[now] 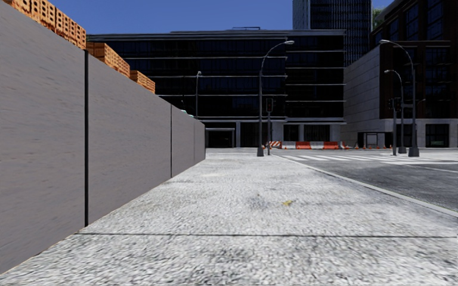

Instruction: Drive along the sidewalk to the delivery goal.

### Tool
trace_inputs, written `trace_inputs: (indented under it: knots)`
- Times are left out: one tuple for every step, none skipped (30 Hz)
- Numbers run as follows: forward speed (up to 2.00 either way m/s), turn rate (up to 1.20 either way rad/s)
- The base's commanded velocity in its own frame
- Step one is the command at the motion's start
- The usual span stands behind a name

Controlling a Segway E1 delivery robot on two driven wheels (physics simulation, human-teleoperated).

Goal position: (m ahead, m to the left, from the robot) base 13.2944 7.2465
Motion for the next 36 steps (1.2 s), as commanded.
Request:
trace_inputs:
  knots:
    - [2.0,0.0]
    - [2.0,0.0]
    - [2.0,0.0]
    - [2.0,0.0]
    - [2.0,0.0]
    - [2.0,0.0]
    - [2.0,0.0]
    - [2.0,0.0]
    - [2.0,0.0]
    - [2.0,0.0]
    - [2.0,0.0]
    - [2.0,0.0]
    - [2.0,0.0]
    - [2.0,-0.03]
    - [2.0,-0.03]
    - [2.0,-0.04]
    - [2.0,-0.01]
    - [2.0,0.0]
    - [2.0,0.0]
    - [2.0,0.0]
    - [2.0,0.0]
    - [2.0,0.0]
    - [2.0,0.0]
    - [2.0,0.0]
    - [2.0,0.0]
    - [2.0,0.0]
    - [2.0,0.0]
    - [2.0,0.0]
    - [2.0,0.0]
    - [2.0,0.0]
    - [2.0,0.0]
    - [2.0,0.0]
    - [2.0,0.0]
    - [2.0,0.0]
    - [2.0,0.0]
    - [2.0,0.0]
